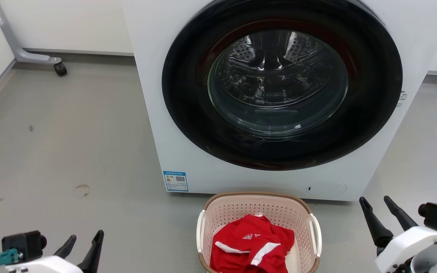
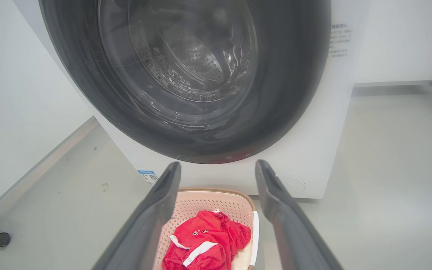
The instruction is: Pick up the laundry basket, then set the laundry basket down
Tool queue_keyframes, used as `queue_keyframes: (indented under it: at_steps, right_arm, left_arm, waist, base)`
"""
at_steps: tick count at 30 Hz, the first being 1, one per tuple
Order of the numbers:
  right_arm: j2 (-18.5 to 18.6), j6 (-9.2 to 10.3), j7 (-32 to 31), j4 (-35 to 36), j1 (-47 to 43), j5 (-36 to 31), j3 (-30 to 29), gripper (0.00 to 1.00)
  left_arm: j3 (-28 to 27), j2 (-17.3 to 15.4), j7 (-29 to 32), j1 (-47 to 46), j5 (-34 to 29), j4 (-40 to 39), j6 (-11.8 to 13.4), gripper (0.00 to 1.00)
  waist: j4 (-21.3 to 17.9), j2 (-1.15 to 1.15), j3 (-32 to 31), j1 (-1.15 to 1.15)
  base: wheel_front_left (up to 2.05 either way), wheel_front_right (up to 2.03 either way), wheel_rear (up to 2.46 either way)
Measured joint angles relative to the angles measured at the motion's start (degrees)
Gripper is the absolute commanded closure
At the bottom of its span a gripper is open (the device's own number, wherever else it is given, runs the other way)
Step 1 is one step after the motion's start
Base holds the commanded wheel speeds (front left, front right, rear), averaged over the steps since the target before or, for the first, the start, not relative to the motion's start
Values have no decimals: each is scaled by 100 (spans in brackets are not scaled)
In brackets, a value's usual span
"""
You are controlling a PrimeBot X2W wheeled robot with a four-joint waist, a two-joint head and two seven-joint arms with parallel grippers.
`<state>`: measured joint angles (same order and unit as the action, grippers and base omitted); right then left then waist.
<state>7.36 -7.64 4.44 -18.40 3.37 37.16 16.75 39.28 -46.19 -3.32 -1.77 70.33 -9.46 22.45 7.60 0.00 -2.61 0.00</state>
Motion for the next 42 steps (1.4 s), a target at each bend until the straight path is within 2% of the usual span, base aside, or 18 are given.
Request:
queue_keyframes:
  at_steps: [4,6,15,42]
  right_arm:
    - [12,0,-66,-124,54,-41,-14,0]
    - [11,0,-100,-147,174,-42,-14,0]
    - [-51,0,-89,-214,466,-41,91,0]
    - [-7,0,-31,-328,465,-26,166,0]
  left_arm:
    - [107,34,94,-300,-166,213,3,0]
    - [125,156,114,-480,-181,353,-13,0]
    - [308,525,167,-895,-305,808,-264,0]
    - [328,531,203,-1027,-347,890,-312,0]
  waist:
    - [22,0,-9,0]
    - [25,0,-11,0]
    - [-25,0,-6,0]
    - [-35,0,-76,0]
  base:
    - [0,0,0]
    - [0,0,0]
    - [0,0,0]
    - [0,0,0]
